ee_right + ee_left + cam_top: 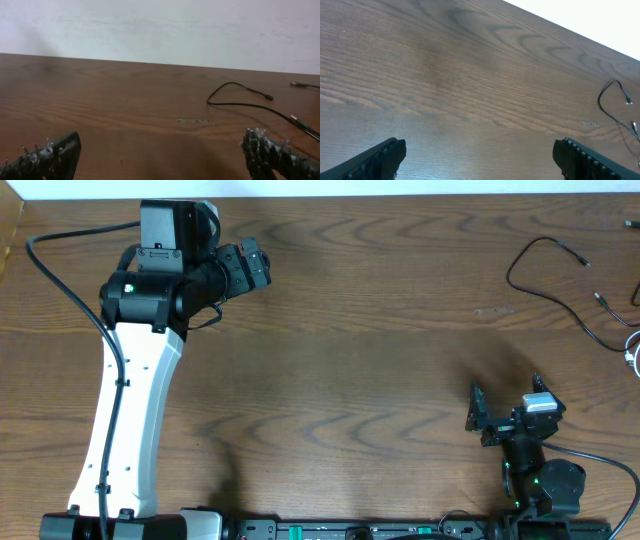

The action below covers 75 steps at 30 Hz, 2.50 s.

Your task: Untangle cables

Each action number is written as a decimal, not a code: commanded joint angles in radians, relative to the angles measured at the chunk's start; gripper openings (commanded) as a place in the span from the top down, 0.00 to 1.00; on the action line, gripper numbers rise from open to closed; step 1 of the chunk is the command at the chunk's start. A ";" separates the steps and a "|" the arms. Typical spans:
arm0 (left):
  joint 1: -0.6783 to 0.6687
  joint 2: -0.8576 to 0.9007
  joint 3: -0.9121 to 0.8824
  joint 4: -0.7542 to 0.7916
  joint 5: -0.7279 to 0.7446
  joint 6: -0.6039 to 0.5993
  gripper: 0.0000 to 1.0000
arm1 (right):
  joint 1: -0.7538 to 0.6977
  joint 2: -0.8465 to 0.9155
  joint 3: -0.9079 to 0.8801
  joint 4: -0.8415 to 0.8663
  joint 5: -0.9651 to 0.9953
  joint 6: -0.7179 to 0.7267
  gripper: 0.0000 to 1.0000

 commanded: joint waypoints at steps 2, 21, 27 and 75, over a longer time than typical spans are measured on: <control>0.003 0.002 0.012 -0.002 -0.007 0.013 0.01 | 0.004 -0.006 -0.002 -0.005 0.011 0.007 0.01; 0.003 -0.027 -0.007 -0.031 -0.167 0.080 0.01 | 0.004 -0.006 -0.002 -0.005 0.011 0.007 0.01; 0.003 -0.210 -0.203 0.109 -0.166 0.159 0.01 | 0.004 -0.006 -0.002 -0.005 0.011 0.007 0.01; 0.003 -1.507 -1.592 0.795 -0.145 0.525 0.02 | 0.004 -0.006 -0.002 -0.005 0.011 0.007 0.01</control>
